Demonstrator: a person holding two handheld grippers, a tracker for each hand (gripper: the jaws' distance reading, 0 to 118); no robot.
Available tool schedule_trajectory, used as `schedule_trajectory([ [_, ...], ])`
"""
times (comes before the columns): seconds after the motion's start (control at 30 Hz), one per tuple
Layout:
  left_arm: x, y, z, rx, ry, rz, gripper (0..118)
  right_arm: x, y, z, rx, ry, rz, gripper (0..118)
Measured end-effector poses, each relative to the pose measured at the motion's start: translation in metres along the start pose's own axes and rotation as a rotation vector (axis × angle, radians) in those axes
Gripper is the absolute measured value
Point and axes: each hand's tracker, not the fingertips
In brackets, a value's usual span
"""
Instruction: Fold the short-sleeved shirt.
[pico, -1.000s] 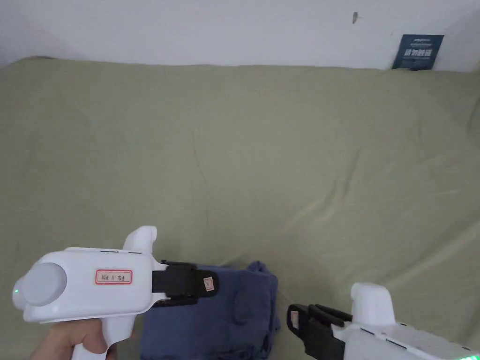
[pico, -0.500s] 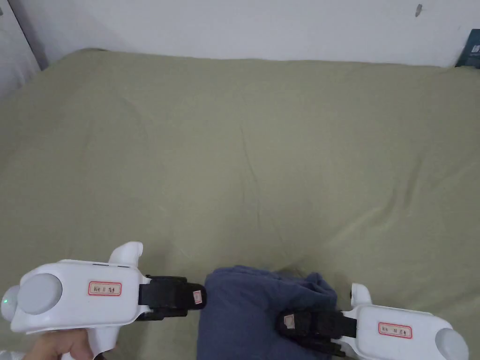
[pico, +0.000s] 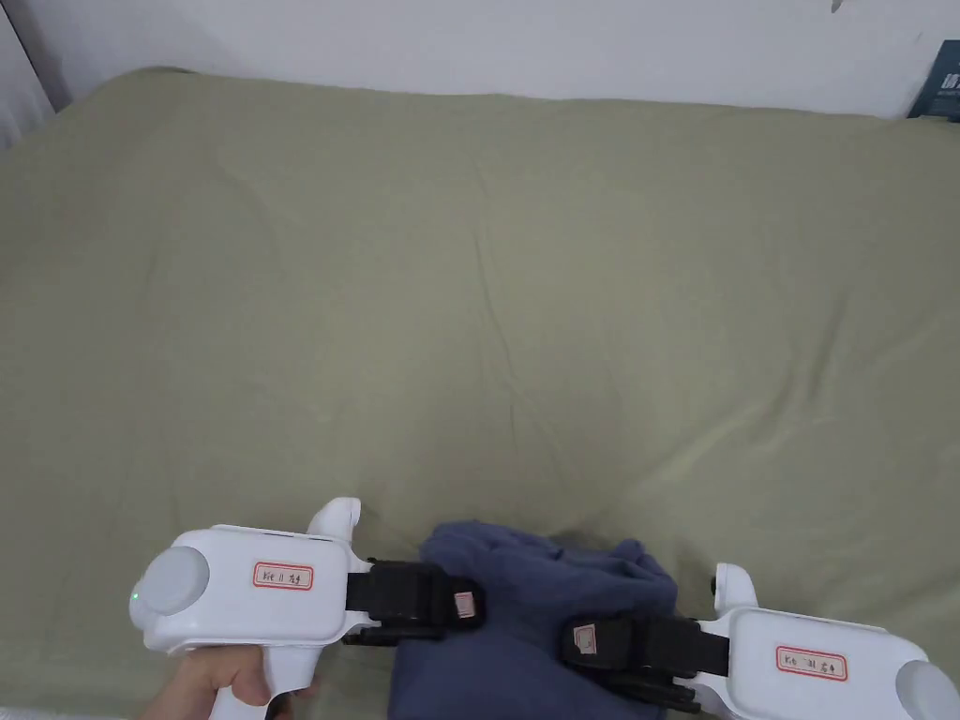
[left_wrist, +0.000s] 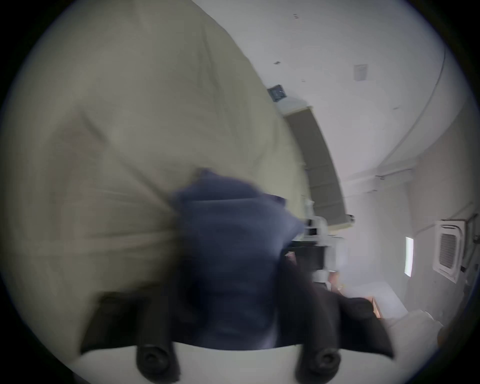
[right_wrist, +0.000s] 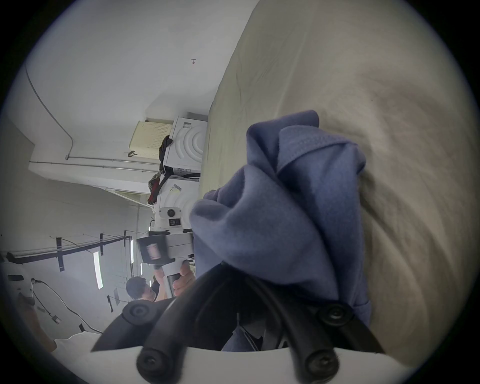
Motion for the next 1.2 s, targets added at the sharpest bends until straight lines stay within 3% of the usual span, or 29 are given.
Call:
schedule_trajectory([
  [0.07,-0.008,0.0,0.002,-0.023,-0.107,0.041,26,-0.012,-0.002,0.002,0.008,-0.069,0.077,2],
  [0.27,-0.004,0.012,0.039,0.009,-0.041,-0.02,26,-0.044,-0.008,0.014,0.041,-0.122,0.166,2],
  [0.63,-0.07,0.088,0.279,0.183,0.457,-0.028,26,-0.08,0.004,0.025,0.121,-0.155,0.276,2],
  [0.87,-0.101,0.133,0.311,0.174,0.479,0.04,28,-0.075,0.02,0.015,0.155,-0.202,0.265,2],
  [0.9,-0.104,0.135,0.31,0.167,0.478,0.029,38,-0.074,0.023,0.015,0.165,-0.202,0.257,2],
  [0.93,-0.106,0.137,0.309,0.157,0.479,0.023,61,-0.073,0.024,0.015,0.168,-0.198,0.252,2],
  [0.97,-0.105,0.135,0.307,0.154,0.502,0.021,98,-0.074,0.026,0.013,0.167,-0.198,0.253,2],
  [1.0,-0.104,0.134,0.306,0.157,0.517,0.023,114,-0.075,0.027,0.011,0.167,-0.195,0.261,2],
  [1.2,-0.068,0.113,0.334,0.286,0.636,-0.016,116,-0.09,0.029,0.009,0.216,-0.233,0.338,2],
])
